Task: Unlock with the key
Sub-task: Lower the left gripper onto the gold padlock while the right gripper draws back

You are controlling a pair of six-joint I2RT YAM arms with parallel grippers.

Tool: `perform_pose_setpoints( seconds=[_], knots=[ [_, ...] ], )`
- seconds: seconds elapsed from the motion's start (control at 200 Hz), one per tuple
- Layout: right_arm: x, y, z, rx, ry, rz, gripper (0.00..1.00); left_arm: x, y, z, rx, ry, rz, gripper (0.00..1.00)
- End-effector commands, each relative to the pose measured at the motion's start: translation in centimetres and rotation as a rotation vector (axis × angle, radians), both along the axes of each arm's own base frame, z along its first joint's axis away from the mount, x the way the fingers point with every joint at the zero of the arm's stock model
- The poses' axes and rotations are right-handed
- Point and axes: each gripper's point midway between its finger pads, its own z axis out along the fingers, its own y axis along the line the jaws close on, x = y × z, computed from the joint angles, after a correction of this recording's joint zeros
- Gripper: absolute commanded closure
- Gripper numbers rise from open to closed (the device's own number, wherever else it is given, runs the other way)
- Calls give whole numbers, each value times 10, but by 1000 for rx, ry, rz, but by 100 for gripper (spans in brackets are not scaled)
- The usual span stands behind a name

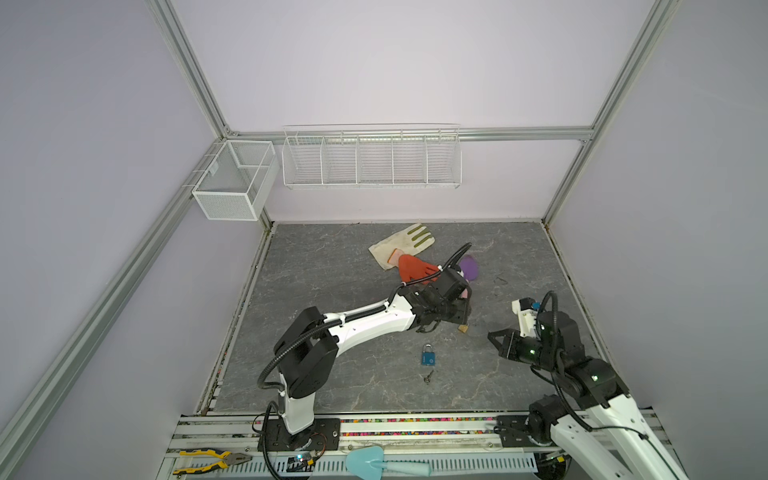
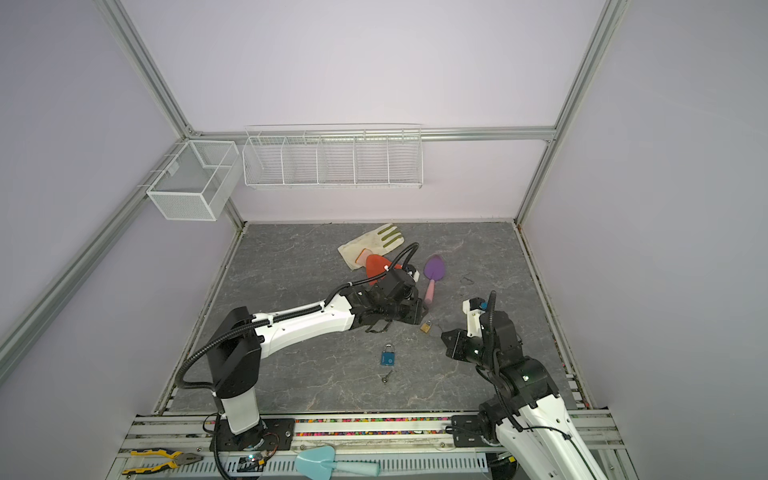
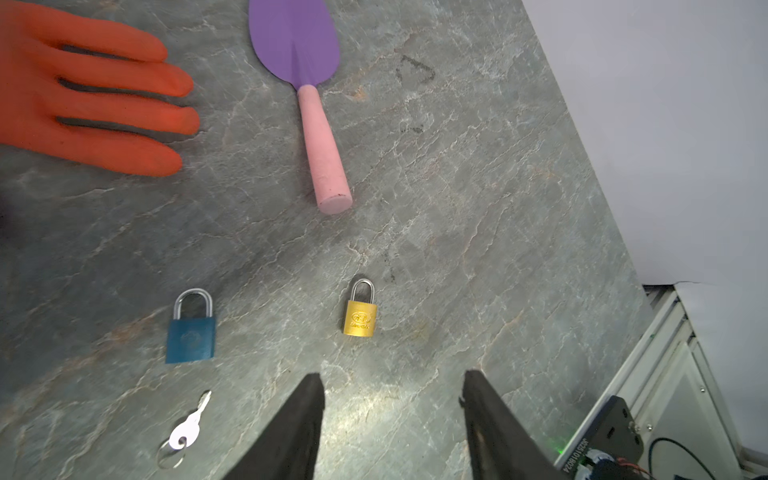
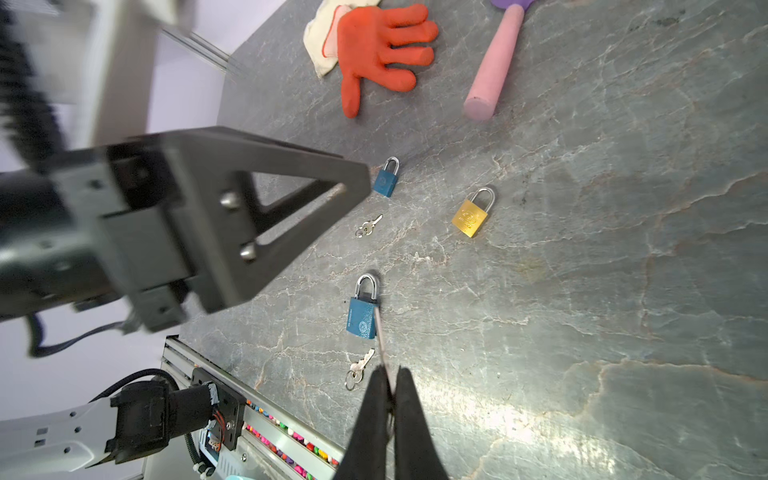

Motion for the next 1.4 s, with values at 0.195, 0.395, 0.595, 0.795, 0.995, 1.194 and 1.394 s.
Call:
perform_pose_setpoints(
  seconds=[0.195,0.395,0.595,0.795,0.995,1.194,1.394],
  knots=[
    [-14,-5,14,-16,-90,35,94,-4,-24,-42,83,-10,-164,44],
    [-17,-5,25,-13,-114,49,94,-2,-30,-67,159,-4,-209,43],
    [-20,-3,32,-8,-149,70,94,3,-33,-83,238,-22,-225,43],
    [-21,-10,36,-38,-158,46,94,3,-39,-95,292,-40,-252,43],
    [-22,-16,40,-49,-176,22,94,8,-42,-105,338,-61,-263,46],
    [-23,-17,39,-52,-176,16,94,2,-32,-116,425,-15,-260,50],
    [-21,-15,37,-47,-172,21,94,-3,-30,-121,451,1,-239,54]
  ],
)
